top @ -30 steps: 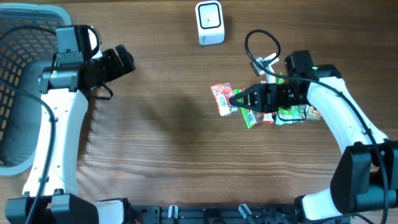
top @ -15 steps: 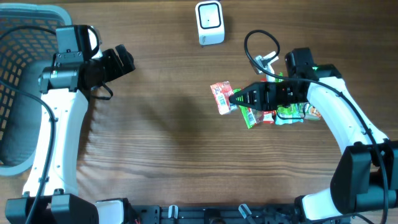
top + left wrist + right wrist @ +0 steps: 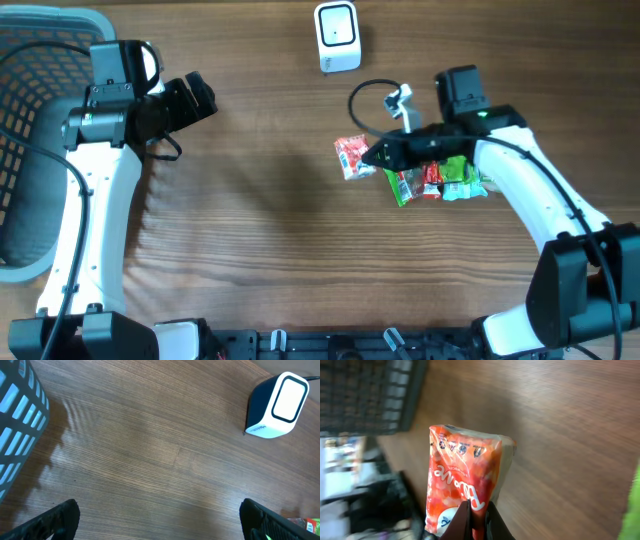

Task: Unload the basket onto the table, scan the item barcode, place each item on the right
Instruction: 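Carry the tissue packet right over the scanned items, then raise the tissue packet to the white scanner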

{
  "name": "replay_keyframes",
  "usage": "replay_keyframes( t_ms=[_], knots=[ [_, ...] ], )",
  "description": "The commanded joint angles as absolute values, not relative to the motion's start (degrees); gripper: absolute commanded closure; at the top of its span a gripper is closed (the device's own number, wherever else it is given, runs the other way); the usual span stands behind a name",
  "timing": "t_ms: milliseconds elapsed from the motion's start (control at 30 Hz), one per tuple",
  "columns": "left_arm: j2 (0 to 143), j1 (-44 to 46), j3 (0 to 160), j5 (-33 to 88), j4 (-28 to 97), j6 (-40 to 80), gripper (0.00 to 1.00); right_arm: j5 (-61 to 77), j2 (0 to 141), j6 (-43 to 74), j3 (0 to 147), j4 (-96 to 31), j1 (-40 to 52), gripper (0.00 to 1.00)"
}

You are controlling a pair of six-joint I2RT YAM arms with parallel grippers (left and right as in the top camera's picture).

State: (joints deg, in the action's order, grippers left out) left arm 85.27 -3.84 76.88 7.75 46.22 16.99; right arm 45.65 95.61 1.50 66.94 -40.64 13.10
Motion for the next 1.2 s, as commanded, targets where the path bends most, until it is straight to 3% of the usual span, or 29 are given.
replay_keyframes(
  t_ms=[0, 600, 1033, 1167],
  knots=[
    [84.86, -4.25, 77.21, 7.60, 46.06, 16.27, 0.00, 35.51, 94.65, 9.76, 67.61, -38.81, 15.42, 0.96],
    [84.86, -4.25, 77.21, 7.60, 46.06, 16.27, 0.00, 0.10, 95.66, 11.07, 118.63, -69.08, 15.57, 0.96],
    [84.86, -4.25, 77.21, 7.60, 46.06, 16.27, 0.00, -5.19, 104.29, -2.15, 122.04, -55.68, 20.60, 0.96],
    [84.86, -4.25, 77.21, 7.60, 46.06, 16.25, 0.00, -18.61, 112.33, -5.78, 122.02, -51.18, 26.22, 0.95]
  ],
)
